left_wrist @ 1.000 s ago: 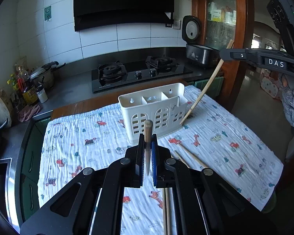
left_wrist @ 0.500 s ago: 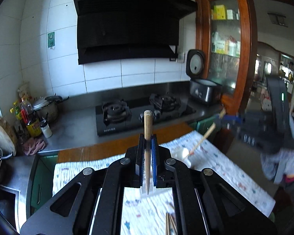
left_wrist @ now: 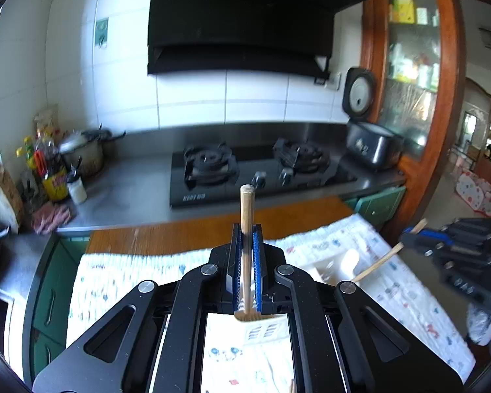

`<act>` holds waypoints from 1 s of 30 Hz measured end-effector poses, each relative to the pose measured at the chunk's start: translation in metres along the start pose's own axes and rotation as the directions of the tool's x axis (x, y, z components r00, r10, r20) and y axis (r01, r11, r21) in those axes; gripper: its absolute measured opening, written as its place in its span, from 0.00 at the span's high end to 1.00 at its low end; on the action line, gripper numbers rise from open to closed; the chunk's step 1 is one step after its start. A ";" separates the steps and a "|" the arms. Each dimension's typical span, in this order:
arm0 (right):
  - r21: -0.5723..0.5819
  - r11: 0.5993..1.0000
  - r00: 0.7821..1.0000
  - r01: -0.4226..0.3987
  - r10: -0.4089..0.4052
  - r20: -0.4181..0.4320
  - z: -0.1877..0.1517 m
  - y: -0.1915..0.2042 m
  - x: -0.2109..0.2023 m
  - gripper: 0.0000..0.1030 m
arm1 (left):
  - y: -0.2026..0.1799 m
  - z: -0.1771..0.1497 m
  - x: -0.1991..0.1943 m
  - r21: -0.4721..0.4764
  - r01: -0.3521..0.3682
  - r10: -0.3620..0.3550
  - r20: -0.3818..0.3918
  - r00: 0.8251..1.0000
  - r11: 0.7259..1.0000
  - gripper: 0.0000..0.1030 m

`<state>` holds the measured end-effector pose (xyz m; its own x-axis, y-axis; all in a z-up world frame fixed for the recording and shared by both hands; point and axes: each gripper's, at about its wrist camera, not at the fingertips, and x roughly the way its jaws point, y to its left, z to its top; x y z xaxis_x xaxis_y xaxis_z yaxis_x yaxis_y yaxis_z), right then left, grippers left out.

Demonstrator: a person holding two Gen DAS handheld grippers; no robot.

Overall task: Organize utensils
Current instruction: 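Lower the left tool's chopstick into the white holder and open while the right tool does likewise, then move both open tools back down to the chopsticks on the cloth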

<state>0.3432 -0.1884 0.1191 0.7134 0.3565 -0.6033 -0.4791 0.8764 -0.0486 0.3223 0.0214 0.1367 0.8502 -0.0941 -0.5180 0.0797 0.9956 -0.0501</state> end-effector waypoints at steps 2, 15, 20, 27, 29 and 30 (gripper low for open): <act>0.006 1.000 1.000 -0.002 0.002 -0.008 -0.004 -0.001 0.004 0.93 | 0.006 -0.008 0.007 -0.013 0.004 -0.005 -0.026 1.000 1.000 0.95; 0.027 1.000 1.000 0.008 -0.008 0.026 -0.004 -0.004 -0.008 0.92 | 0.007 -0.024 0.008 0.000 0.004 -0.004 -0.040 0.999 1.000 0.82; 0.025 0.999 0.996 0.032 -0.035 0.087 -0.003 -0.004 -0.037 0.75 | 0.005 -0.021 -0.019 -0.004 -0.003 0.003 0.008 1.000 1.000 0.59; 0.021 0.999 0.984 0.035 -0.039 0.173 -0.023 0.003 -0.092 0.55 | 0.001 -0.042 -0.072 0.006 0.004 -0.005 0.059 0.998 1.000 0.41; 0.022 0.999 0.983 0.025 -0.029 0.179 -0.035 0.007 -0.102 0.53 | 0.000 -0.054 -0.085 0.000 0.008 -0.008 0.057 0.998 1.000 0.34; 0.022 1.000 0.984 0.021 -0.024 0.179 -0.043 0.009 -0.107 0.49 | 0.000 -0.063 -0.092 -0.004 0.014 -0.014 0.055 0.998 1.000 0.33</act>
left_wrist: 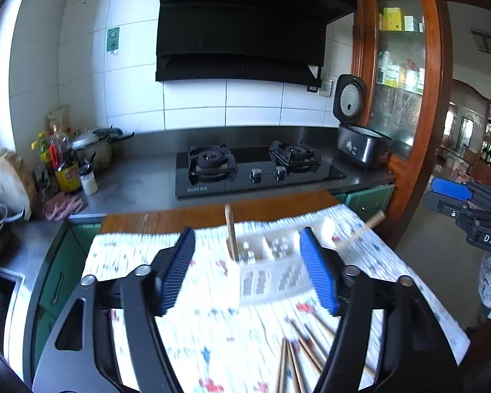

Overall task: Organize utensils
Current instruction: 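Move both open tools back down to the chopsticks on the cloth, then close the right tool on a chopstick while the left tool grasps another chopstick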

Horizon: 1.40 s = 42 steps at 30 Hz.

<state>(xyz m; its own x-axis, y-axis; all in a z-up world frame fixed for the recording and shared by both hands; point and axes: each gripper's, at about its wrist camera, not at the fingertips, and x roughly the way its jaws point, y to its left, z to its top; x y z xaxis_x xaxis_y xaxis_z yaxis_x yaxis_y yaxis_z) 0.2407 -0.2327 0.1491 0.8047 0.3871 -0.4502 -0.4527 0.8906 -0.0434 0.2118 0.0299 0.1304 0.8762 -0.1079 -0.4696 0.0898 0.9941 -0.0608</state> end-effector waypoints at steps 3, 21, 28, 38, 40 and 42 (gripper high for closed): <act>-0.003 1.000 1.000 -0.011 0.011 -0.009 -0.021 0.007 -0.012 0.47 | -0.001 -0.025 -0.017 -0.003 0.014 -0.014 -0.011 1.000 1.000 0.30; 0.031 0.999 0.971 -0.036 0.042 -0.234 -0.195 0.062 -0.013 0.47 | -0.007 -0.167 -0.053 -0.039 0.004 -0.009 -0.133 0.991 0.999 0.21; 0.098 0.993 0.942 -0.060 0.089 -0.323 -0.231 0.066 0.008 0.63 | -0.005 -0.205 -0.057 -0.058 -0.011 0.000 -0.191 0.982 0.998 0.20; 0.122 0.991 0.921 -0.061 0.103 -0.376 -0.242 0.066 0.029 0.80 | 0.000 -0.236 -0.057 -0.075 -0.030 0.011 -0.252 0.968 0.997 0.22; 0.120 0.991 0.917 -0.053 0.096 -0.387 -0.244 0.066 0.032 0.82 | -0.001 -0.240 -0.055 -0.076 -0.028 0.007 -0.261 0.965 0.997 0.22; 0.120 0.992 0.914 -0.048 0.092 -0.396 -0.245 0.066 0.034 0.86 | -0.003 -0.244 -0.053 -0.073 -0.020 0.000 -0.272 0.962 0.997 0.24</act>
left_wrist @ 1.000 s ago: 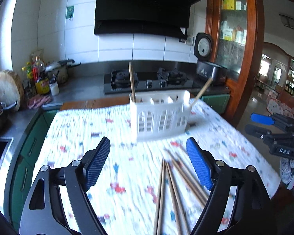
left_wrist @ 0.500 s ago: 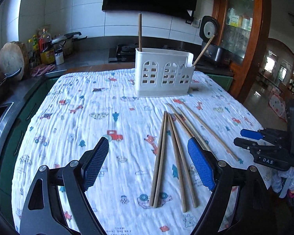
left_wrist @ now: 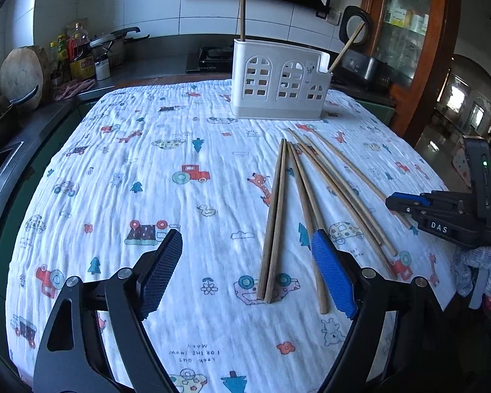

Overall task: Organize utensils
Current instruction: 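Close the right tool on a chopstick while the left tool grasps another chopstick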

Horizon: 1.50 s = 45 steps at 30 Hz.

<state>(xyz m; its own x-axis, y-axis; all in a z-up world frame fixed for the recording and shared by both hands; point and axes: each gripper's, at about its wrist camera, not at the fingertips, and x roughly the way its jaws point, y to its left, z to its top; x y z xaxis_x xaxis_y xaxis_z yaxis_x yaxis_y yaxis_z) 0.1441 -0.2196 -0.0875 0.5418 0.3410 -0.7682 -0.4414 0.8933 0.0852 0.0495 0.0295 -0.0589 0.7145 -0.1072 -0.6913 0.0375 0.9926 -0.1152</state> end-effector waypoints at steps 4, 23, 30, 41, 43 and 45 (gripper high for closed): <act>-0.013 1.000 1.000 0.024 -0.025 -0.016 -0.002 0.002 0.005 0.87 | -0.006 -0.006 0.009 0.023 0.011 -0.010 -0.032 0.999 1.000 0.32; -0.016 0.999 0.999 0.045 -0.045 -0.012 -0.004 0.001 0.006 0.93 | -0.014 0.004 0.055 0.089 0.041 -0.027 -0.150 0.988 0.995 0.84; -0.013 0.999 0.999 0.036 -0.037 -0.010 -0.005 0.000 0.005 0.93 | -0.015 0.009 0.063 0.112 0.038 -0.018 -0.171 0.985 0.993 0.85; -0.013 0.999 0.999 0.039 -0.039 -0.005 -0.005 0.000 0.005 0.93 | -0.022 0.005 0.068 0.102 0.022 -0.003 -0.183 0.983 0.995 0.87; -0.009 0.999 0.999 0.037 -0.037 -0.004 -0.005 0.000 0.005 0.93 | -0.022 0.007 0.069 0.104 0.028 -0.007 -0.196 0.981 0.994 0.87; -0.006 0.999 0.999 0.037 -0.037 -0.002 -0.005 0.000 0.005 0.93 | -0.020 0.010 0.071 0.097 0.038 -0.016 -0.218 0.976 0.995 0.87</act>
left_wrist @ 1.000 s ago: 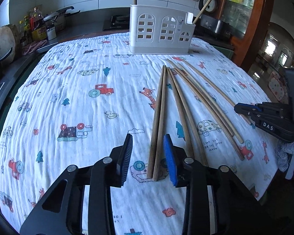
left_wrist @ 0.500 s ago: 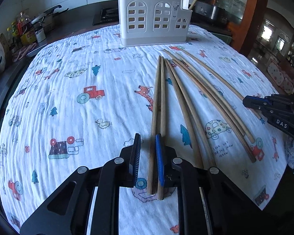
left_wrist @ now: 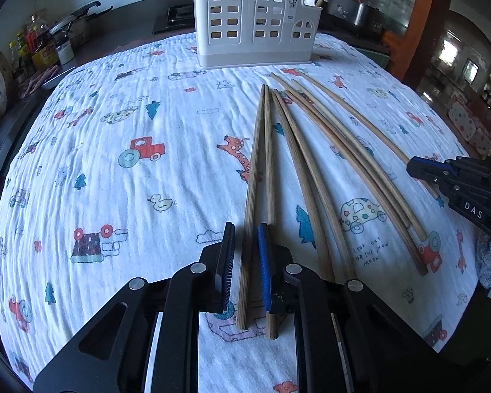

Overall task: Organize utensils
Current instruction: 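Close the right tool on a chopstick while the left tool grasps another chopstick, then lift the chopstick upright with the left tool while the right tool carries its chopstick to the holder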

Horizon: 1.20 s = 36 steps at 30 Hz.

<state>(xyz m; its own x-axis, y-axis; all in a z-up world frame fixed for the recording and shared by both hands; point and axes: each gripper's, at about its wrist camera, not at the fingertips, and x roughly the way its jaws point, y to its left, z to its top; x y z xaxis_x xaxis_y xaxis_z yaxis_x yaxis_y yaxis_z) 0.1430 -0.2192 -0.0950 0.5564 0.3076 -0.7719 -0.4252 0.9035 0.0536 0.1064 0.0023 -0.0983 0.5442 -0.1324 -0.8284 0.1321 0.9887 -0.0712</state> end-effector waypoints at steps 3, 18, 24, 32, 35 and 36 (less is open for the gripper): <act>0.000 1.000 1.000 0.000 0.000 0.000 0.000 0.000 0.000 0.93 | 0.001 0.004 0.002 0.002 0.010 -0.010 -0.031 0.999 1.000 0.87; -0.040 0.999 0.990 0.036 -0.030 0.138 0.024 0.003 -0.047 0.94 | 0.001 0.023 -0.042 -0.002 0.025 -0.025 0.071 0.997 1.000 0.94; -0.066 0.997 0.974 0.039 -0.023 0.228 0.054 0.006 -0.076 0.94 | 0.000 0.043 -0.081 0.008 0.038 -0.039 0.203 0.978 0.999 0.94; -0.124 0.991 0.959 0.047 -0.010 0.282 0.104 0.010 -0.095 0.94 | 0.004 0.065 -0.102 0.010 0.043 -0.044 0.288 0.957 0.999 0.95; -0.146 0.988 0.959 0.055 -0.011 0.283 0.123 0.009 -0.099 0.94 | 0.005 0.075 -0.104 0.019 0.039 -0.042 0.296 0.954 0.999 0.95; -0.153 0.987 0.959 0.054 -0.009 0.284 0.131 0.009 -0.102 0.94 | 0.005 0.079 -0.105 0.025 0.036 -0.042 0.300 0.953 0.999 0.95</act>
<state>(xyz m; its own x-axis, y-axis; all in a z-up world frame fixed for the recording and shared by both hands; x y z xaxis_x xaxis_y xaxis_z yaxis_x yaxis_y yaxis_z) 0.1762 -0.2033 0.0669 0.7399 0.3718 -0.5607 -0.4986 0.8626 -0.0859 0.1155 0.0152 0.0323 0.7614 -0.1890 -0.6201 0.1726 0.9811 -0.0871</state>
